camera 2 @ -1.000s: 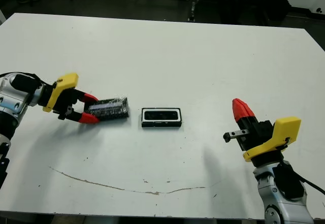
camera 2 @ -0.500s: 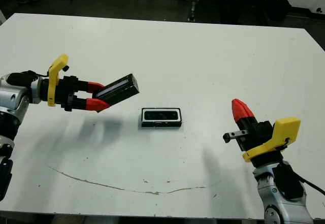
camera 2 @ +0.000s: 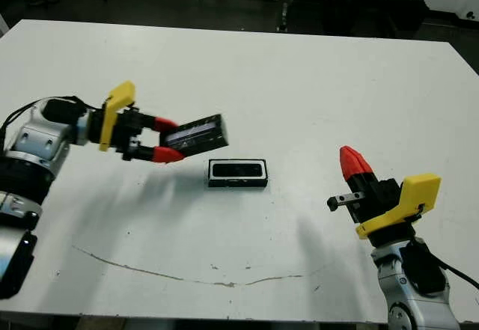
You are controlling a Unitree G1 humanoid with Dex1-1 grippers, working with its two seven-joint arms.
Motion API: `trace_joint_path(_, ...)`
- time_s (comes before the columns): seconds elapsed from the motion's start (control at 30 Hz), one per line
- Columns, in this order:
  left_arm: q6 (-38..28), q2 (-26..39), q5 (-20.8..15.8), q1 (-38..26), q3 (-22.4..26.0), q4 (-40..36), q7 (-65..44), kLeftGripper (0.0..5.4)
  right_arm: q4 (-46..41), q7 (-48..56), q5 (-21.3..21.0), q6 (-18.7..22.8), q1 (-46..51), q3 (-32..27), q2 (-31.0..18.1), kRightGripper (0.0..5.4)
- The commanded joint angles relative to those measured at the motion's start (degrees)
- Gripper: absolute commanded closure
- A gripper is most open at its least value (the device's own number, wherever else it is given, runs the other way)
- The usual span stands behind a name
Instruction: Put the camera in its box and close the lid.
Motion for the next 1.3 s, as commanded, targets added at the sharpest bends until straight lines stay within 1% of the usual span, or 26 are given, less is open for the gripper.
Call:
trace_joint_path(0.03,0.7,-0.2,1.2,1.6,-1.3,-1.9,2.3,2.23,0.1,0.2,0.5,0.3,0.5,0.0,-0.7,5.4)
trace_joint_path(0.17,1.3,-0.9,0.8,1.3,-1.9,-0.5,2.4,2.23,0.5,0.6,0.3,-0.4,0.4,0.1,-0.7,5.4)
trace_joint_path(0.3,2.5,-0.9,0.5,1.2,-2.5,0.1,1.8,2.23,0.5,0.5,0.5,-0.1,0.3,0.2,-0.6,5.4)
trace_joint_path(0.47,1.0,-0.9,0.2,0.0,-3.1,3.0,-1.1,2.23,0.3,0.2,0.2,0.0,0.3,0.3,-0.5,5.4)
trace_joint_path(0.63,-1.1,-0.9,1.2,-1.6,-3.9,6.4,-2.8,2.23,0.2,0.2,-0.1,0.1,0.2,0.5,-0.8,5.4)
trace_joint_path(0.8,-2.6,-1.8,2.0,-4.0,-4.7,11.4,-4.0,2.23,0.3,0.4,0.3,0.1,0.1,0.6,-0.8,5.4)
trace_joint_path(1.0,-4.7,-3.6,3.3,-6.5,-5.4,17.0,-5.8,2.23,-0.4,-0.3,-0.1,1.4,0.2,0.7,-1.1,5.4)
trace_joint_path(1.13,-5.0,-4.7,3.5,-7.5,-5.6,19.0,-7.4,2.23,-0.3,0.1,0.1,1.4,0.3,0.7,-1.5,5.4)
trace_joint_path(1.3,-5.0,-5.9,3.7,-8.0,-5.5,20.4,-8.5,2.23,0.7,1.0,0.8,0.1,0.3,0.6,-1.1,5.4)
